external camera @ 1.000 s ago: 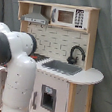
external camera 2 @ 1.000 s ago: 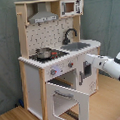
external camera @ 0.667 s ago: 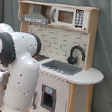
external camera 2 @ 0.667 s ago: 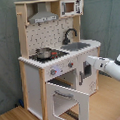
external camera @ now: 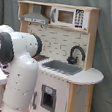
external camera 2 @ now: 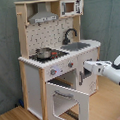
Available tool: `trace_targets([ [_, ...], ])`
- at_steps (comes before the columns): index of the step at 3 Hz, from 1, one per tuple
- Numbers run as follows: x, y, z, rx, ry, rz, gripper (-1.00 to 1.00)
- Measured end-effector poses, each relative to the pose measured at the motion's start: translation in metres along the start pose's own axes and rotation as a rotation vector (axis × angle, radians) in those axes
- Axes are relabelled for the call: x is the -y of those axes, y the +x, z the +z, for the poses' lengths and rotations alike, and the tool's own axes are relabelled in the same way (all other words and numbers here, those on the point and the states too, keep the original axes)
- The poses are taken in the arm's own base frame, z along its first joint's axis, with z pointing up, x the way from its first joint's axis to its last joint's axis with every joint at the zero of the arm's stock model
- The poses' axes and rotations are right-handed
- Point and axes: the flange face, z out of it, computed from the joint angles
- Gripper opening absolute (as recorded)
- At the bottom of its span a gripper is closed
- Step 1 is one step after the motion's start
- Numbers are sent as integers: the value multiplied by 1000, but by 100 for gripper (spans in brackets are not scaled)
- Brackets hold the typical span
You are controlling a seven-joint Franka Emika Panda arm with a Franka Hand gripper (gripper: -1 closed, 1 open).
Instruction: Play with the kitchen
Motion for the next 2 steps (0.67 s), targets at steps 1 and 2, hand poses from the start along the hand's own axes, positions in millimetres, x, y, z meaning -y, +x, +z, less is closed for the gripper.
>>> trace_targets([
  [1,5,14,5,-46,-30,-72,100],
  [2,28,28,12,-77,-36,-158,100],
])
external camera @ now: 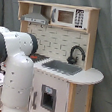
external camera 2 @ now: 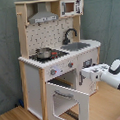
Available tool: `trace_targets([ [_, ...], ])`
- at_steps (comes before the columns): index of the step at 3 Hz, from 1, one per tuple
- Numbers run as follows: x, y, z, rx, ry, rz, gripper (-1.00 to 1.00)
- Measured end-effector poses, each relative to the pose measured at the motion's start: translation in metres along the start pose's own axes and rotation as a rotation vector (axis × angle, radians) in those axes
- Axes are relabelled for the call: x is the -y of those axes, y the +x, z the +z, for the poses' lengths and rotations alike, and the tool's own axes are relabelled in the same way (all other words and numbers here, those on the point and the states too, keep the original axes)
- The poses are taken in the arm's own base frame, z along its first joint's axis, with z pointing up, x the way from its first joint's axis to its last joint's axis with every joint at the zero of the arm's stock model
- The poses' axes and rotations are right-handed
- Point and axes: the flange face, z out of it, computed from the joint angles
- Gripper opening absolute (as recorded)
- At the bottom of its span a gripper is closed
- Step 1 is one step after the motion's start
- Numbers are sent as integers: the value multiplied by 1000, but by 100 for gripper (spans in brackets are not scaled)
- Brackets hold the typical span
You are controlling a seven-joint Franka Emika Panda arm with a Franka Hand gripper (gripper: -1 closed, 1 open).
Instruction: Play with the kitchen
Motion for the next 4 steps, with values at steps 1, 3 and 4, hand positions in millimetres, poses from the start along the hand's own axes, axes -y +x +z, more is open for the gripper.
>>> trace_targets([
  [1,-8,-1,11,0,-39,-62,100],
  [3,-6,6,50,-51,-95,-56,100],
  [4,3,8,72,-78,-94,-16,100],
])
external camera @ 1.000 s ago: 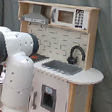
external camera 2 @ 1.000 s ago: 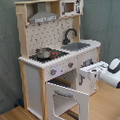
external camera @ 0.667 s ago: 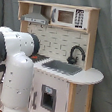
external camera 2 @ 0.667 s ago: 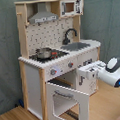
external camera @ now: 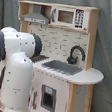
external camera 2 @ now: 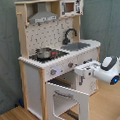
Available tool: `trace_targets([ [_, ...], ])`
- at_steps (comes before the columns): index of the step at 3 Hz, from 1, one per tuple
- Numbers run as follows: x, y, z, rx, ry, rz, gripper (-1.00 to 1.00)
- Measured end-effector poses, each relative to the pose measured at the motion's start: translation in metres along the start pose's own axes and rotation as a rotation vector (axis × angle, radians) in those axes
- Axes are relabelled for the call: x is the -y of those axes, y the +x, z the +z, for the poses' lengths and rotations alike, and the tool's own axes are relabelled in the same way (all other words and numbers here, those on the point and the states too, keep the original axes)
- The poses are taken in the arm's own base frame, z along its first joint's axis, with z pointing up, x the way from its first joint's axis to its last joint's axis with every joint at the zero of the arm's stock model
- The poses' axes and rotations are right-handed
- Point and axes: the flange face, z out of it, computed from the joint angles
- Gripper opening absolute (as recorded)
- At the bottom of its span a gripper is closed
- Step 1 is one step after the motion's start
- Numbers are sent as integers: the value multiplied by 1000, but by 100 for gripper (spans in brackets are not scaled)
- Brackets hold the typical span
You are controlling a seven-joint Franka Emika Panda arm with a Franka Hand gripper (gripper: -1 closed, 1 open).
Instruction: Play with the kitchen
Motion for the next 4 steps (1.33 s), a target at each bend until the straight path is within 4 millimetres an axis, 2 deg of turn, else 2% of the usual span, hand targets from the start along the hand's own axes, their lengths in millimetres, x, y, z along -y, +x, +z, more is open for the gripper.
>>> trace_targets([
  [1,5,0,15,-23,-18,43,100],
  [2,19,11,22,-75,-30,-1,100],
  [3,22,14,34,-111,-60,-27,100],
  [4,10,9,54,-124,-82,-10,100],
])
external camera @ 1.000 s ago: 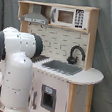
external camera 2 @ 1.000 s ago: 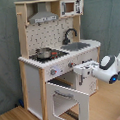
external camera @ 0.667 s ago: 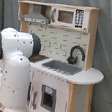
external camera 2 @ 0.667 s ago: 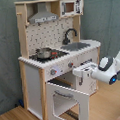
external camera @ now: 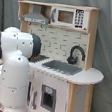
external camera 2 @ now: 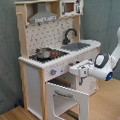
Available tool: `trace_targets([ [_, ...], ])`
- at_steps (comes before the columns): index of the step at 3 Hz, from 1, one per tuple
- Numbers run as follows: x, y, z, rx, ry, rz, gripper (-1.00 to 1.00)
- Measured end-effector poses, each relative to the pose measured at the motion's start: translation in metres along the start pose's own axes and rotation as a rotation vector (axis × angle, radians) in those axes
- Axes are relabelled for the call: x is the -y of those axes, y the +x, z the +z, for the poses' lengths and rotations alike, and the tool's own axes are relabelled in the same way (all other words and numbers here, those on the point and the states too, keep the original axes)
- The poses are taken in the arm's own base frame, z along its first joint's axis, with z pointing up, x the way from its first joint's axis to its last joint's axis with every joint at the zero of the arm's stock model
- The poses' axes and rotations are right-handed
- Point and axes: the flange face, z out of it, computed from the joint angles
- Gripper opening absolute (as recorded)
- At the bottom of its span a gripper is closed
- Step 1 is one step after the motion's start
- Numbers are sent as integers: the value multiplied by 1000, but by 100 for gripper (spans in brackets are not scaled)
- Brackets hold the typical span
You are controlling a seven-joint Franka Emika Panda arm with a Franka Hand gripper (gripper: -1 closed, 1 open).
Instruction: Play with the kitchen
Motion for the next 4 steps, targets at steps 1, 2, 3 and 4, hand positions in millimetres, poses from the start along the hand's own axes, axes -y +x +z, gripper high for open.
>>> trace_targets([
  [1,-5,0,11,-46,18,42,100],
  [2,-7,9,17,-72,14,40,100],
  [3,-7,9,17,-72,14,40,-100],
  [4,-1,8,18,-64,24,60,-100],
])
